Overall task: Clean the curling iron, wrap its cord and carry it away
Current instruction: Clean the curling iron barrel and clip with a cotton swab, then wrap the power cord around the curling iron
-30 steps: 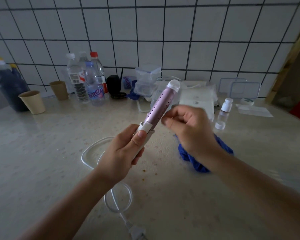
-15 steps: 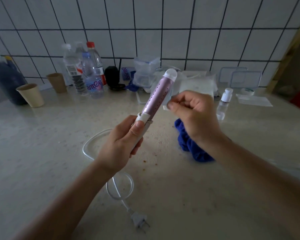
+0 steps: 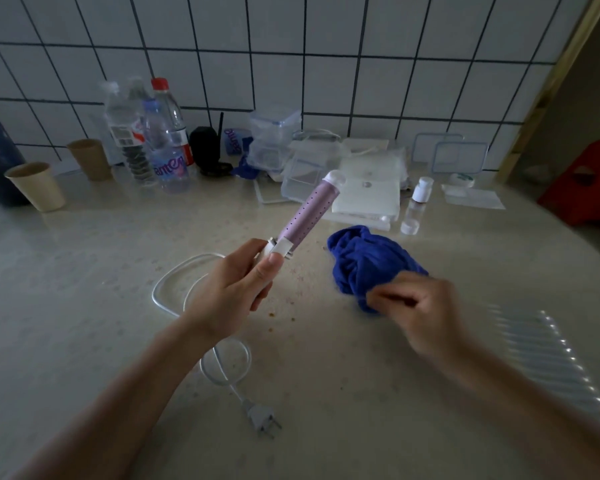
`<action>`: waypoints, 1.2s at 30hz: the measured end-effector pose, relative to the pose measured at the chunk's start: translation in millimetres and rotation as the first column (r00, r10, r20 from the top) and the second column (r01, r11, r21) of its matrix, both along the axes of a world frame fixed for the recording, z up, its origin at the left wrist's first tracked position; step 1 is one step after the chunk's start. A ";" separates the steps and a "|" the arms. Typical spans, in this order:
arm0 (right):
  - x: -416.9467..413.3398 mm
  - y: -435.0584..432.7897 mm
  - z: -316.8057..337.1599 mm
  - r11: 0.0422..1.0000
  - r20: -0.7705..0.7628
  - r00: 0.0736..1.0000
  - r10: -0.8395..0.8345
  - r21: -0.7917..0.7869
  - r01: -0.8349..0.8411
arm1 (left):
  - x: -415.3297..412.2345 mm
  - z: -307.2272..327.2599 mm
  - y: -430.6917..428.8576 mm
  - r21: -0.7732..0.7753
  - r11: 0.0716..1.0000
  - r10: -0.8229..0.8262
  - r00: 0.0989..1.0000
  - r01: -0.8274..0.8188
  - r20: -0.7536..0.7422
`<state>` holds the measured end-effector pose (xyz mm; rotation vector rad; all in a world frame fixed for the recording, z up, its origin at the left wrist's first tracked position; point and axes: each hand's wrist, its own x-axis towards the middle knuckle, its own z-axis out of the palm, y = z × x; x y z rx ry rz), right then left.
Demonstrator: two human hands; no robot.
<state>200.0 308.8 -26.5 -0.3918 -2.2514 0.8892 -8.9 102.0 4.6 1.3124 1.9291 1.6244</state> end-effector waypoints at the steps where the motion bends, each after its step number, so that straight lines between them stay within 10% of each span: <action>1: 8.3 3.7 -9.4 0.999 0.066 0.998 -0.013 0.043 0.011 | -1.1 -1.5 0.9 -0.007 1.000 -0.007 1.000 0.007 -0.009; 12: 42.5 -3.4 2.2 0.984 0.422 0.906 -0.014 0.169 -0.063 | 9.8 7.5 -4.3 -0.122 0.987 -0.098 0.995 0.101 0.028; 17: 14.2 -66.5 31.5 0.954 0.221 0.954 0.205 -0.262 -0.144 | 32.1 32.6 -8.8 0.004 0.985 -0.173 0.981 0.174 0.084; 24: -48.5 -143.9 62.5 0.612 -0.036 0.817 0.576 -0.644 -0.460 | 52.9 85.0 -29.0 0.113 0.983 -0.156 0.986 0.148 0.063; 29: -50.2 -147.2 64.9 0.659 0.045 0.802 0.595 -0.600 -0.455 | 46.5 93.9 -49.0 0.118 0.992 -0.058 0.995 0.048 0.084; 36: -41.6 -126.9 92.7 0.880 0.321 0.821 0.473 -0.124 -0.459 | 41.3 93.2 -65.2 -0.084 0.995 0.042 0.989 -0.054 -0.138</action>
